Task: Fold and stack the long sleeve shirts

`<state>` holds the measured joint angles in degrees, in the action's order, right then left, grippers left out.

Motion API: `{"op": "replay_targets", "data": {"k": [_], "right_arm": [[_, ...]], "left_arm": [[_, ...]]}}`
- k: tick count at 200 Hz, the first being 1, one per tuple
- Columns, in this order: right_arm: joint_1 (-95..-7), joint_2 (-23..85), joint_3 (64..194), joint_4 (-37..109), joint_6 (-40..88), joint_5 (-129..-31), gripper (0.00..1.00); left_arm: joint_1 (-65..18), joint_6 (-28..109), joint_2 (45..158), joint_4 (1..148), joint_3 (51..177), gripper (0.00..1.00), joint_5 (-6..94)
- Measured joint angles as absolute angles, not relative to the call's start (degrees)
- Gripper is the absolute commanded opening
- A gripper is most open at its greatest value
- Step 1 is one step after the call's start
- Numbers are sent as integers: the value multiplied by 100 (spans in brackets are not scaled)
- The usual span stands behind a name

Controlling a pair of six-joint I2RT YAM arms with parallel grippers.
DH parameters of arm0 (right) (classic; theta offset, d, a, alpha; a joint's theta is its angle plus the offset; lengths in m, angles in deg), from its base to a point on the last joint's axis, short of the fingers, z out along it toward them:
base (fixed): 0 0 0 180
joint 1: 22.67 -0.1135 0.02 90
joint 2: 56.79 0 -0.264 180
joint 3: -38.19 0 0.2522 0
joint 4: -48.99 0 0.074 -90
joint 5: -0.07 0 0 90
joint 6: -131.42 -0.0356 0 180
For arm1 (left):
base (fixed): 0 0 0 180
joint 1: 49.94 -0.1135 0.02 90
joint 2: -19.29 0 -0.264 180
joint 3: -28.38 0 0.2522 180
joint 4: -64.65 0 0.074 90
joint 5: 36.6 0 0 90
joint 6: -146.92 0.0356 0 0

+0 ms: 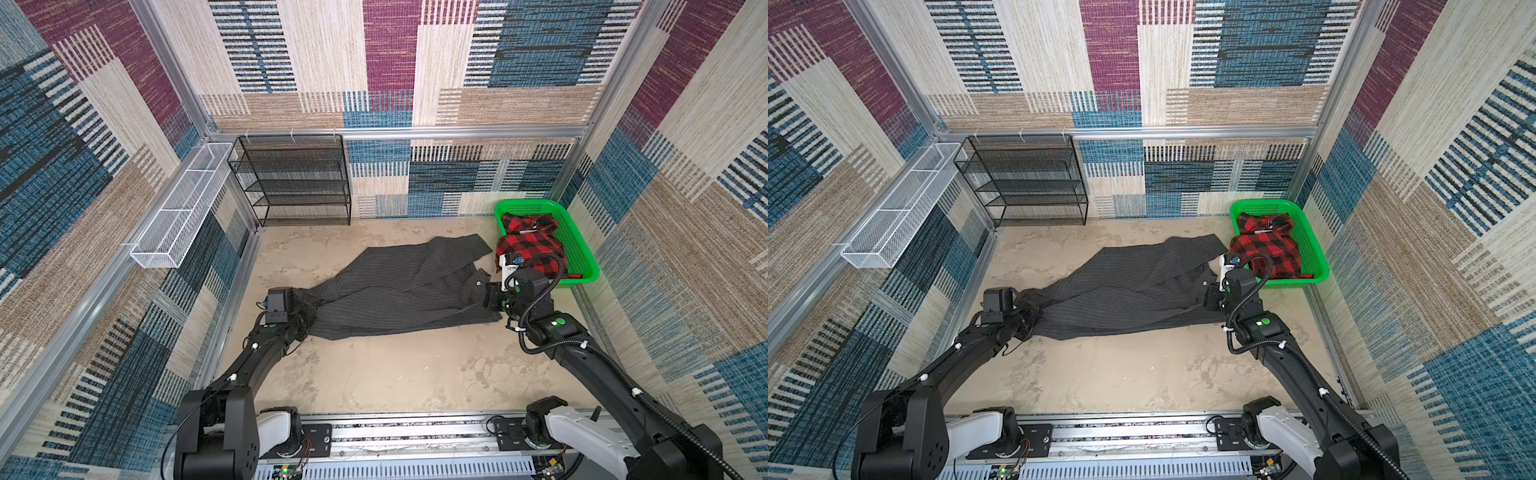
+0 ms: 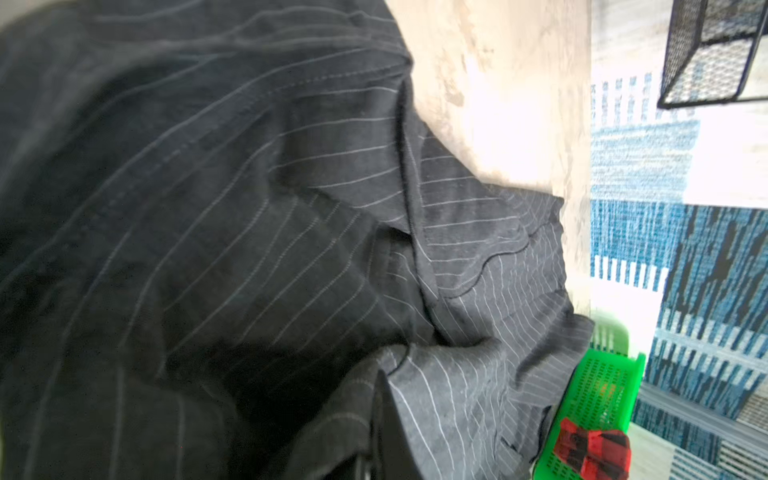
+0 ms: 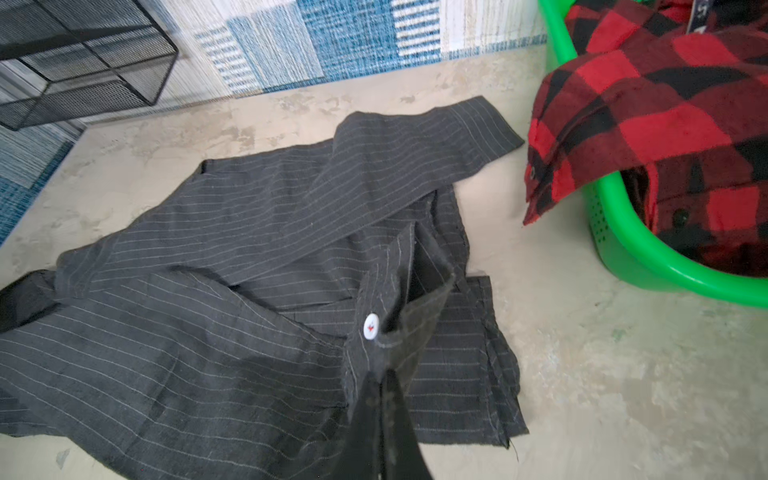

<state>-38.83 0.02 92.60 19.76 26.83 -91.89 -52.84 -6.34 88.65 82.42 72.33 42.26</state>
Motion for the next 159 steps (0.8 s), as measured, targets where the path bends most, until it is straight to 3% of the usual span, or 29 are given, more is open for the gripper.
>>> {"op": "replay_targets", "data": {"k": [76, 110, 159], "right_arm": [[-3883, 317, 9275, 3594, 2950, -8868, 4], [-3883, 437, 9175, 3666, 2943, -8734, 4], [-3883, 1583, 10208, 3705, 2948, -8435, 2]], "left_arm": [[-5694, -1213, 8664, 7134, 6646, 0, 4076], [-5747, -1314, 8778, 6964, 6545, 0, 3966], [-5753, -1421, 9125, 6627, 6521, 0, 3754]]}}
